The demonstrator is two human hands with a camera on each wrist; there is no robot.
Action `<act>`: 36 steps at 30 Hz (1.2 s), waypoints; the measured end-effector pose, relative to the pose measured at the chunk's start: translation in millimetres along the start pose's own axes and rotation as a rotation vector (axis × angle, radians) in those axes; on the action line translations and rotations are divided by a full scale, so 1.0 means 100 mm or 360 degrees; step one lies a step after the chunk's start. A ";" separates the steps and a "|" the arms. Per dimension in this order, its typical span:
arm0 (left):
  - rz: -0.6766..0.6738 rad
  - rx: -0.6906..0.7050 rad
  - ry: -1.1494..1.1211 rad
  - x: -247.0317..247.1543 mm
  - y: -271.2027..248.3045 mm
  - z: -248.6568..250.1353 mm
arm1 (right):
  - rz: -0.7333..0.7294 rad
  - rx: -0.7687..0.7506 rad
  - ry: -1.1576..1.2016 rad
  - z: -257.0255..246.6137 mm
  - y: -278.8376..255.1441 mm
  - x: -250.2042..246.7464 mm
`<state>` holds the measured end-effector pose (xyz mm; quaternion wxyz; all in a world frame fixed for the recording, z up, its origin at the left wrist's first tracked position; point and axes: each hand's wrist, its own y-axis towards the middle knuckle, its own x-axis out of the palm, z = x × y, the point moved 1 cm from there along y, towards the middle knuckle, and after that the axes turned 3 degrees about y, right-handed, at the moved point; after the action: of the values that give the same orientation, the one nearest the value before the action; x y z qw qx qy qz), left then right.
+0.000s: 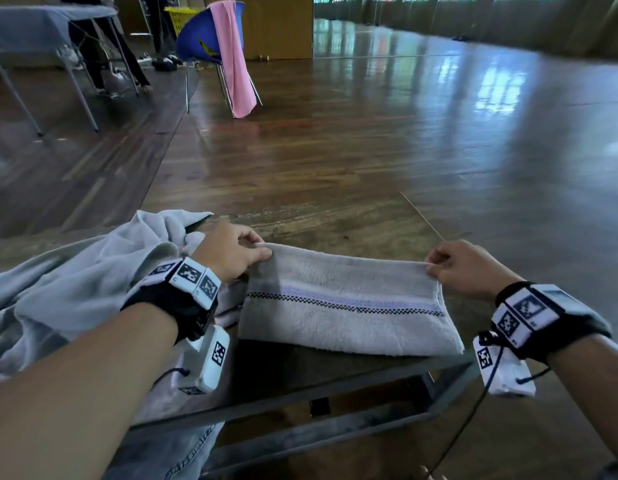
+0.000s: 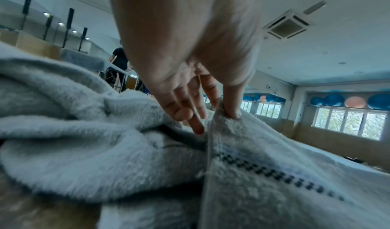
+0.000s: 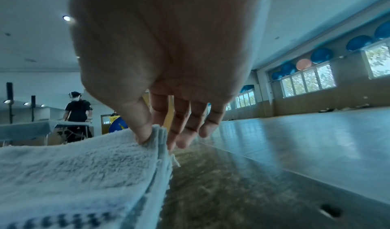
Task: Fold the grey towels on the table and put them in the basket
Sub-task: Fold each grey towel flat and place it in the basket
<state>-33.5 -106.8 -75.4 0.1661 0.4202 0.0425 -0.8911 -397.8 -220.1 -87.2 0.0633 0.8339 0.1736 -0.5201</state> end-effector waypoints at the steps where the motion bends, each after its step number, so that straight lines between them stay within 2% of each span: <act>1: -0.0031 0.0001 -0.0002 0.06 0.02 -0.04 | -0.0041 -0.0009 -0.0058 0.00 0.05 0.05; 5: -0.0059 -0.0015 0.0035 0.18 0.03 -0.23 | -0.0125 -0.0073 -0.0169 -0.01 0.20 0.25; 8: -0.0063 -0.0036 0.0067 0.15 0.04 -0.32 | -0.0084 -0.0070 -0.0153 -0.07 0.27 0.30; 14: 0.0020 -0.0107 0.0121 0.02 0.03 -0.45 | -0.0171 -0.0098 -0.0073 -0.19 0.33 0.36; 18: 0.0042 -0.0104 0.0188 -0.01 0.03 -0.38 | -0.0160 -0.0077 -0.0140 -0.25 0.34 0.37; 25: 0.0062 0.0119 0.0342 -0.15 -0.04 0.01 | 0.0014 -0.0048 -0.0094 -0.25 0.17 0.10; 27: 0.0081 0.0208 0.0325 -0.24 -0.01 0.25 | 0.0178 -0.0052 0.0054 -0.22 0.12 -0.05; 28: 0.0108 0.0261 0.0286 -0.28 0.02 0.41 | 0.0343 -0.0064 0.0137 -0.20 0.10 -0.12; 31: 0.0340 0.0458 0.0114 -0.44 0.13 0.95 | 0.1034 -0.0128 0.0400 -0.14 0.00 -0.39; 33: 0.0506 0.0620 0.0009 -0.54 0.18 1.28 | 0.1361 -0.0217 0.0590 -0.10 -0.12 -0.54; 34: 0.0560 0.0709 0.0002 -0.56 0.17 1.40 | 0.1418 -0.0248 0.0687 -0.05 -0.18 -0.58; 36: 0.0579 0.0795 0.0029 -0.54 0.12 1.53 | 0.1379 -0.0230 0.0769 0.10 -0.27 -0.60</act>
<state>-109.4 -137.2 65.1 0.2140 0.4568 -0.2524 -0.8257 -439.3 -211.4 -36.4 0.2890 0.9195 -0.1433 -0.2246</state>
